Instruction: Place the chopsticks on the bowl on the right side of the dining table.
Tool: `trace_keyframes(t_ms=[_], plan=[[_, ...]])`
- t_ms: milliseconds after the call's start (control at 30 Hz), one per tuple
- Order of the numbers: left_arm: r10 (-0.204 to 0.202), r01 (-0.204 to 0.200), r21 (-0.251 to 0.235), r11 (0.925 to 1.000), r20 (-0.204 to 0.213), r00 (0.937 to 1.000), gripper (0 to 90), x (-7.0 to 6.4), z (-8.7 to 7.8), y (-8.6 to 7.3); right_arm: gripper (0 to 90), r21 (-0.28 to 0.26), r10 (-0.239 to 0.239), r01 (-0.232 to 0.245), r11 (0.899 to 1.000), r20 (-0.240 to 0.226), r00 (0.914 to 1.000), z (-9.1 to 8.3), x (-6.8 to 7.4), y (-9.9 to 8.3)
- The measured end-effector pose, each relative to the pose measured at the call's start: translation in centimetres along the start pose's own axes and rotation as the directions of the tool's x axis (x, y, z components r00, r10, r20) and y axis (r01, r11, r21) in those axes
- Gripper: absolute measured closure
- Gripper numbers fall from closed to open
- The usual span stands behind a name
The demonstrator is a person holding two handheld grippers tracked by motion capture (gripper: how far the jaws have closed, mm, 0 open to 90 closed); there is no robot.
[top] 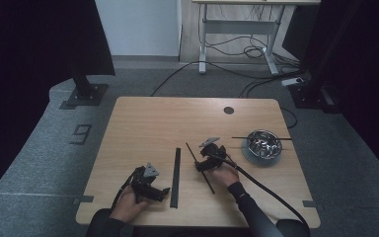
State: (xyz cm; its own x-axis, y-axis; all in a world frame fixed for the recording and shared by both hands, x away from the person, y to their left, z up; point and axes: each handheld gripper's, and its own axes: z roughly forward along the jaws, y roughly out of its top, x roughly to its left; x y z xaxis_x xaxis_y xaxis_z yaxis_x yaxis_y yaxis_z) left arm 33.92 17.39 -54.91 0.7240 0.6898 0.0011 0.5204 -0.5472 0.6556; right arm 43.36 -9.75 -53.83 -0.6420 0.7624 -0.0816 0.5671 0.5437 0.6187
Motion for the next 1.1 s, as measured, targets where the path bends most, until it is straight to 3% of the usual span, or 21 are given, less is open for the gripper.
trace_keyframes(t_ms=[333,633,1100], plan=[[0.000,0.000,-0.001,1.0000,0.000,1.0000,0.0,0.0,0.0,0.0,13.1,0.003,0.050,-0.050,0.999,0.030,0.9983,-1.5,-2.6,-2.4],[0.000,0.000,-0.001,1.0000,0.000,1.0000,0.0,0.0,0.0,0.0,13.4,-0.008,0.071,-0.071,0.997,0.044,0.9965,-2.7,-3.7,-4.2],[0.000,0.000,-0.001,1.0000,0.000,1.0000,0.0,0.0,0.0,0.0,18.9,0.000,0.077,-0.077,0.997,0.101,0.9919,-4.6,-5.2,-6.4]])
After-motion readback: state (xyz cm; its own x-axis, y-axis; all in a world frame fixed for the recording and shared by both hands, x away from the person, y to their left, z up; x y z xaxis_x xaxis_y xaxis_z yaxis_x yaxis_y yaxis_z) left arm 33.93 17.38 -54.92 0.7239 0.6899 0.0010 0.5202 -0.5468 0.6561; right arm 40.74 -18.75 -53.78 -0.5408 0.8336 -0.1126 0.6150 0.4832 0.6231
